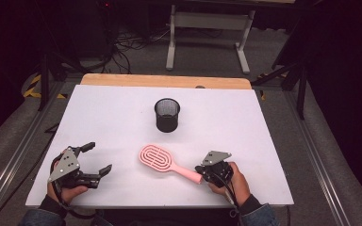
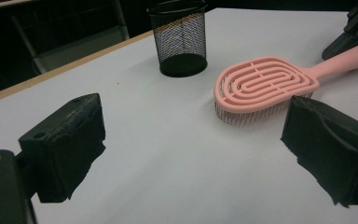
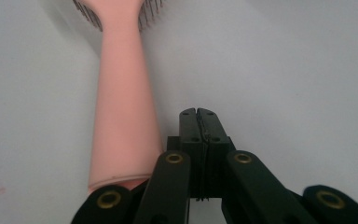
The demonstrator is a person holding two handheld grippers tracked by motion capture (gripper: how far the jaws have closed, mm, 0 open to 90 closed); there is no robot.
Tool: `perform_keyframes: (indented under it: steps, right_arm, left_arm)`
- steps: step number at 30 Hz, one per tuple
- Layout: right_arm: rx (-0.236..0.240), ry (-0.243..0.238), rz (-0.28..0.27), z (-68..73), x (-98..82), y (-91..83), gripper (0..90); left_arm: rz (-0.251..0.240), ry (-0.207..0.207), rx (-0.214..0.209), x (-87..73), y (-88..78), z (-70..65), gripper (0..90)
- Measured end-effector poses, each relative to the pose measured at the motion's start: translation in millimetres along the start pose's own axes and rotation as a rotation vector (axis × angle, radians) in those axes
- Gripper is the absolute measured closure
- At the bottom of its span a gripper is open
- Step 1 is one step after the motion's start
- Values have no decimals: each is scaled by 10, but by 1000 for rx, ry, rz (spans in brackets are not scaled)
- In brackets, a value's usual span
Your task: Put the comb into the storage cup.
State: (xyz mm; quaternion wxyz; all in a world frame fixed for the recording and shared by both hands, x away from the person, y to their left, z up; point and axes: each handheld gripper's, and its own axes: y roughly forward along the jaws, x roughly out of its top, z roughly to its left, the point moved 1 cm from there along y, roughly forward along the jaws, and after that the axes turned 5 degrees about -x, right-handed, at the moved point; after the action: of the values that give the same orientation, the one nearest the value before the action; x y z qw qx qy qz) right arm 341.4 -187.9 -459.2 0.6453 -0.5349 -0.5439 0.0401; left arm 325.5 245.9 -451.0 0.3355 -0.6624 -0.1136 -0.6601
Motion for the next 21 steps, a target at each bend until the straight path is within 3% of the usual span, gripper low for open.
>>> perform_keyframes:
  steps: [21]
  right_arm:
    - [21, -19, -3, 56, -19, -26, 886]
  left_arm:
    - [2, -2, -3, -2, 8, -5, 69]
